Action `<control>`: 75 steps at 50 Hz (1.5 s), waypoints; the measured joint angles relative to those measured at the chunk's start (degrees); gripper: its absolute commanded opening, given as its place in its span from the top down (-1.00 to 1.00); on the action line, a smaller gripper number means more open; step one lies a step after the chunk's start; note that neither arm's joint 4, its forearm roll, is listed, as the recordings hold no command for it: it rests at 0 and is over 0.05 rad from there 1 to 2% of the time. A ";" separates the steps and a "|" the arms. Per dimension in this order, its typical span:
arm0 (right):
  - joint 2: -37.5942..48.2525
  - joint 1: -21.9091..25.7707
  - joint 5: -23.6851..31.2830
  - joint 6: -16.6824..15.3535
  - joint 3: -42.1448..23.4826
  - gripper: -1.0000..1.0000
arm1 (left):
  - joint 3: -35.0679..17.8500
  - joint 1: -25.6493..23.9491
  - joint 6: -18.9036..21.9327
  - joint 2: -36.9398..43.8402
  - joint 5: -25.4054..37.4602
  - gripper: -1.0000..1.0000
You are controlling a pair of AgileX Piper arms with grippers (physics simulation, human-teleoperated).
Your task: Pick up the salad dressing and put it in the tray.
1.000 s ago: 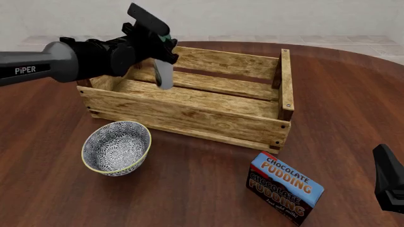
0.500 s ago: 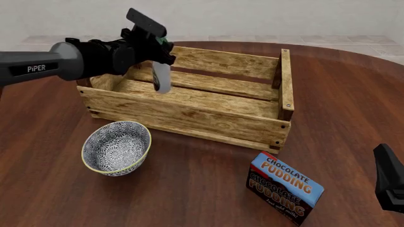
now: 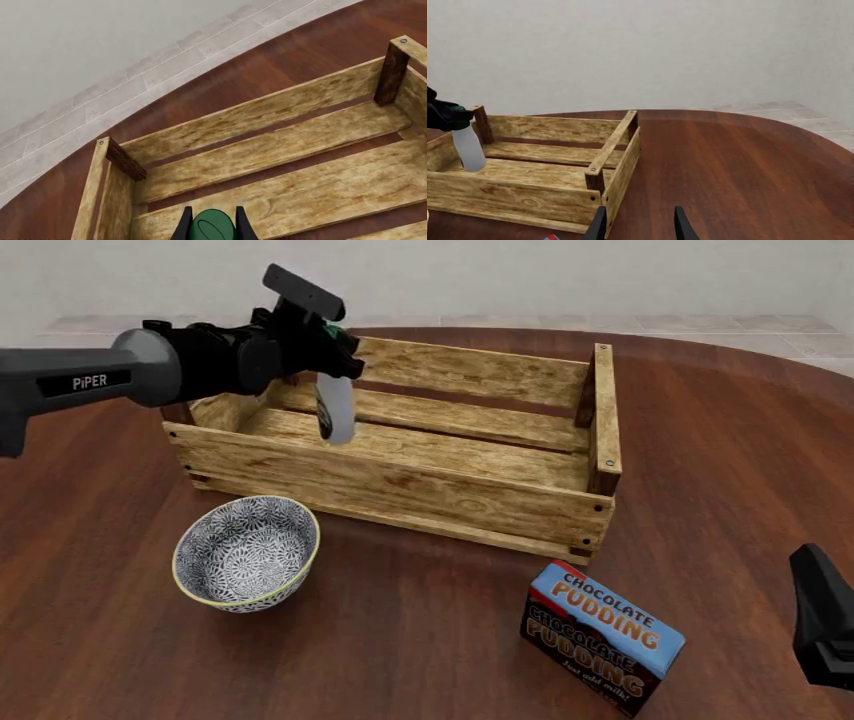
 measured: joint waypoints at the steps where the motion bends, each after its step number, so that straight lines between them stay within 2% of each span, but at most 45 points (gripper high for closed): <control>1: 0.00 0.00 0.01 0.00 -0.01 -1.00 | -0.05 0.04 -0.03 0.08 0.06 1.00; 75: 0.00 -0.79 -0.32 0.71 0.05 -1.00 | 0.78 1.01 -1.95 5.19 -2.15 1.00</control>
